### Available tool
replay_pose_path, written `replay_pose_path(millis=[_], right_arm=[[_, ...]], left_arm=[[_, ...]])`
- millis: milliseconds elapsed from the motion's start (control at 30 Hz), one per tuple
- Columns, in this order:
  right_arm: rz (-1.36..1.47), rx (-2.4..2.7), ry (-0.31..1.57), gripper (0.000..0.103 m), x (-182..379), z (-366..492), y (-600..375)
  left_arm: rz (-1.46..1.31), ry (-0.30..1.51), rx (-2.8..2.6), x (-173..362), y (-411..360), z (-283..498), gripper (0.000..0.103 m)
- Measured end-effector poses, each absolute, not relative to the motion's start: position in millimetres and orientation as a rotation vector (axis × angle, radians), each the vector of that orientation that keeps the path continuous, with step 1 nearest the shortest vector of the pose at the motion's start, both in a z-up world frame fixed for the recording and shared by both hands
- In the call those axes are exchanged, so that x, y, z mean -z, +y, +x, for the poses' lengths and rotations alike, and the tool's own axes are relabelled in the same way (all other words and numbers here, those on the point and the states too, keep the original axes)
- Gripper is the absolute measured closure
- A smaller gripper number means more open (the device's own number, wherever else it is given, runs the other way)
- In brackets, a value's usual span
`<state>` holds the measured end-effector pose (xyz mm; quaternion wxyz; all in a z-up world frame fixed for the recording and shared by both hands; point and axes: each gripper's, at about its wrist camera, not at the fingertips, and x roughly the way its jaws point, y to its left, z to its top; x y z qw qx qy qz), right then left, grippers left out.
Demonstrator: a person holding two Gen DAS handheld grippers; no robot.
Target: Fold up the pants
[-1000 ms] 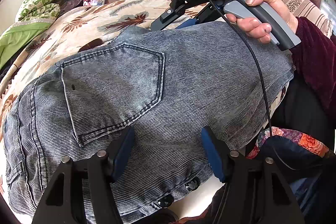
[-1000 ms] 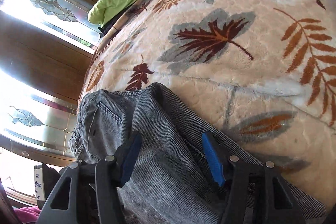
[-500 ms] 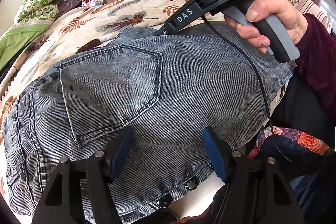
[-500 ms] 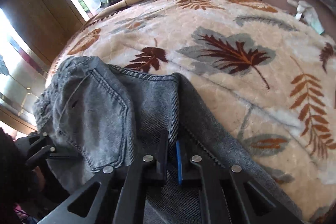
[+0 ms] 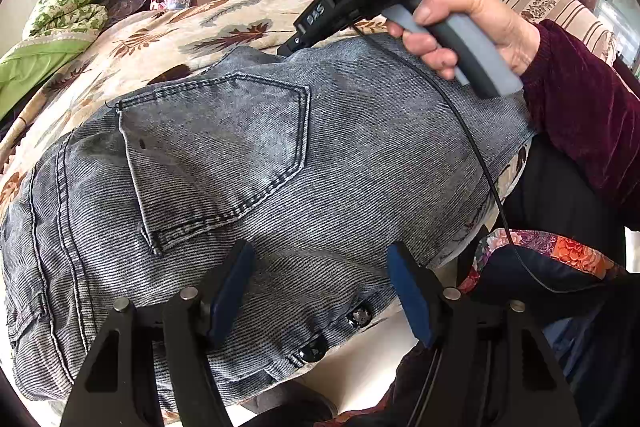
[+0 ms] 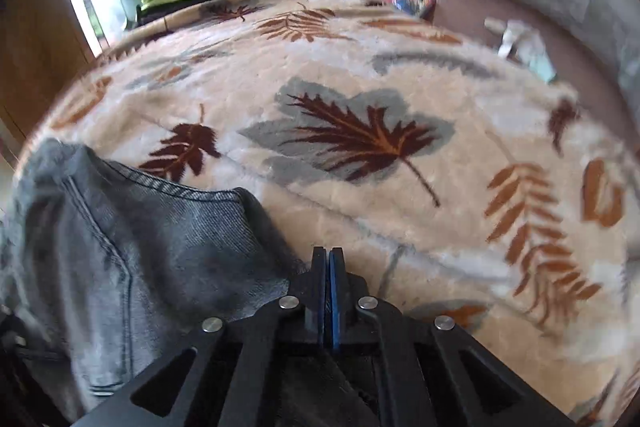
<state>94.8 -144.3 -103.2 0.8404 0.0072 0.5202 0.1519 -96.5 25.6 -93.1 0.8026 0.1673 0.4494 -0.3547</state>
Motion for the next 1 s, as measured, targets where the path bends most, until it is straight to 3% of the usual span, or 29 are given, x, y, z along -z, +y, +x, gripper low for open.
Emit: replay_pose_path(millis=[100,233,433,600,800,1000], right_arm=[[0.252,-0.453,1.139,0.101,91.2,94.0,-172.2],[0.359,-0.557,1.131,0.1,71.9,86.4,-190.4],[0.383,-0.571,1.199,0.1,78.9,62.2,-208.0],[0.384,-0.616,1.132,0.1,58.7,39.0,-217.6],[0.259,-0.447,1.335,0.1,103.9,38.7,-218.8],[0.298,-0.369,1.22,0.099,81.9,22.5,-257.5]], left_arm=[[0.356,0.966,0.763,92.0,25.7,-96.6,0.033],[0.349,0.972,0.756,91.6,24.1,-95.2,0.033],[0.277,0.979,0.766,87.6,31.5,-88.6,0.033],[0.185,0.958,0.793,77.6,33.7,-81.3,0.033],[0.249,1.005,0.781,88.7,16.4,-80.7,0.033],[0.182,0.969,0.809,77.6,23.5,-79.5,0.033]])
